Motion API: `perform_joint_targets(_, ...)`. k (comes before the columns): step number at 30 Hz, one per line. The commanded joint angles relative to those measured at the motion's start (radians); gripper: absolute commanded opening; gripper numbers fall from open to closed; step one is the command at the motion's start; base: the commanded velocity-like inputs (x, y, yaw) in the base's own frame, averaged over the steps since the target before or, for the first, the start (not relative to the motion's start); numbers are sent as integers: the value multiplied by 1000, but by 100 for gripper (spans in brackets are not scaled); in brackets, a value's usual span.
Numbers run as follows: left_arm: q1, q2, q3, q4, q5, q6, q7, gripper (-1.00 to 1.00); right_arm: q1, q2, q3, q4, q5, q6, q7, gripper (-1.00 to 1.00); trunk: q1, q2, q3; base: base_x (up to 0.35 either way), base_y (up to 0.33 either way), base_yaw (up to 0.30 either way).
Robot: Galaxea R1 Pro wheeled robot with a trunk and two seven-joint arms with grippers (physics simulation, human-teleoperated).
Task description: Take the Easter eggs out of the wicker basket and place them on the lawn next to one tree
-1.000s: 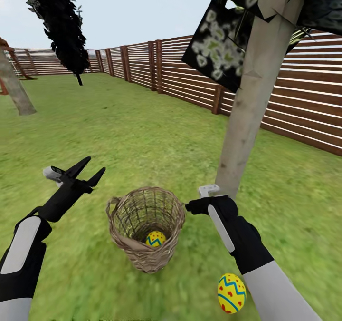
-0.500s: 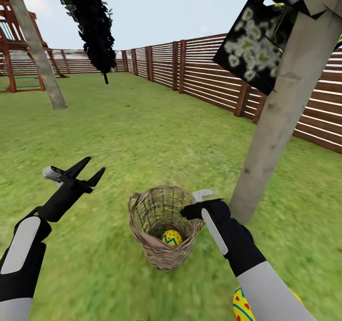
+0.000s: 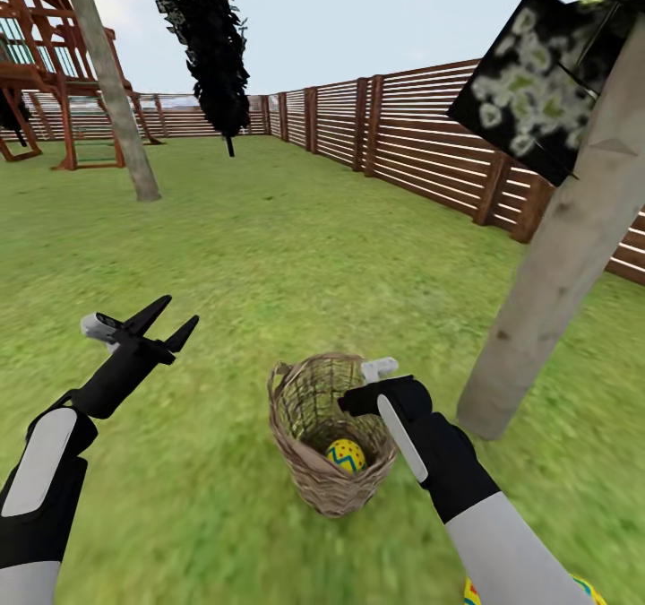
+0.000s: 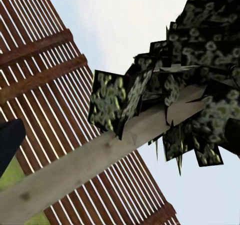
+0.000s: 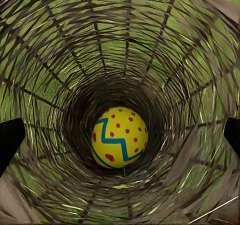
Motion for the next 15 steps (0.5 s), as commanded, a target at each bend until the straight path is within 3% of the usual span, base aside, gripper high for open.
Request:
perform_joint_targets(1,-1,0,1,0,2,5,-1,100,-1,0,1,-1,-11,3,-10,100,0,0,-1,262,99,6)
perform_joint_targets(10,-1,-2,1,0,3,5,-1,100,-1,0,0,25,-11,2,-5,100,0,0,-1,282,111,1)
perform_joint_targets(15,-1,-2,1,0,3,4,-3,100,-1,1,0,27,-30,3,-6,100,0,0,1,74,26,-63)
